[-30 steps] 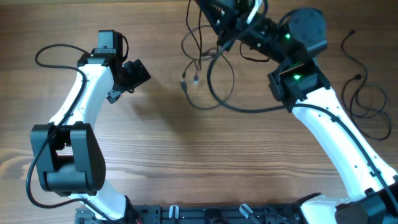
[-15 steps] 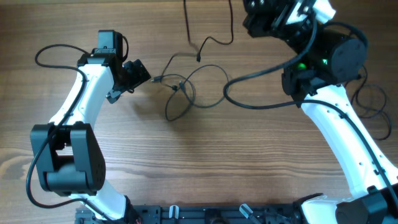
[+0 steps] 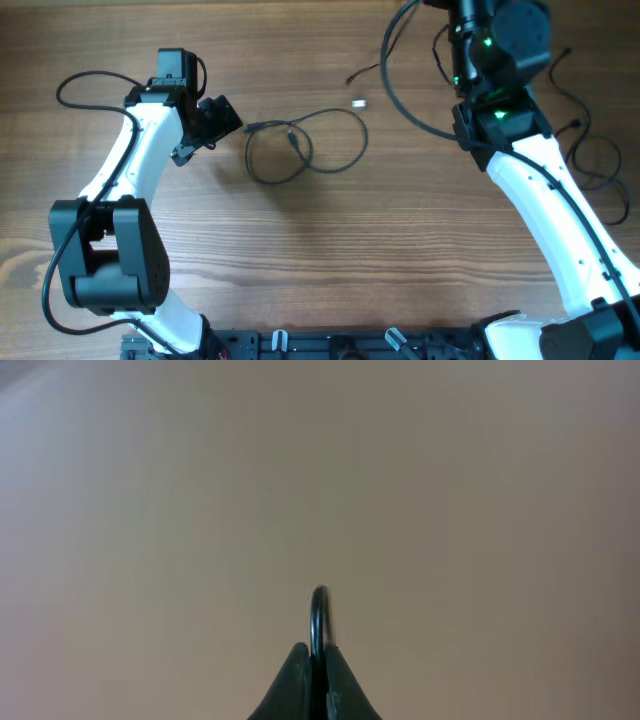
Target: Untangle cables
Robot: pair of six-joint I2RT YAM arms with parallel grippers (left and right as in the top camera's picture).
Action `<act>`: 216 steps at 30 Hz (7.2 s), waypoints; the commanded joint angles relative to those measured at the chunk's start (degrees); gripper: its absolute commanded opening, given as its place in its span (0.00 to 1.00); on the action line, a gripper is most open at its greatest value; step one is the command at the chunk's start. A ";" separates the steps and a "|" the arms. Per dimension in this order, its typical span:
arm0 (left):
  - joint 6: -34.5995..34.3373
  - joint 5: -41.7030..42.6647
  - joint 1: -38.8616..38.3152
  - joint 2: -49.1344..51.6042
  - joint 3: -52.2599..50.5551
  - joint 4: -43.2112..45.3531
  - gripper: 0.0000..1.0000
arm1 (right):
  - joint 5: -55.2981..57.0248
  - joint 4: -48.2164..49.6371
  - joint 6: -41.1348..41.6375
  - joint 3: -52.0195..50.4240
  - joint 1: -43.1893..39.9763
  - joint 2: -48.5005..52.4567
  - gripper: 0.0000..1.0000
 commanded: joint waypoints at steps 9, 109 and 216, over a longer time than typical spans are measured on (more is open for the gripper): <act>-0.79 -0.96 0.07 0.46 -0.15 0.15 1.00 | 11.32 -26.43 4.26 0.61 -2.25 3.69 0.04; -0.79 -0.96 0.07 0.46 -0.15 0.15 1.00 | -27.98 -53.42 -63.36 -3.28 -4.37 28.02 0.46; -0.79 -0.96 0.07 0.46 -0.15 0.15 1.00 | -23.26 -60.30 37.03 -3.28 -21.68 23.15 0.40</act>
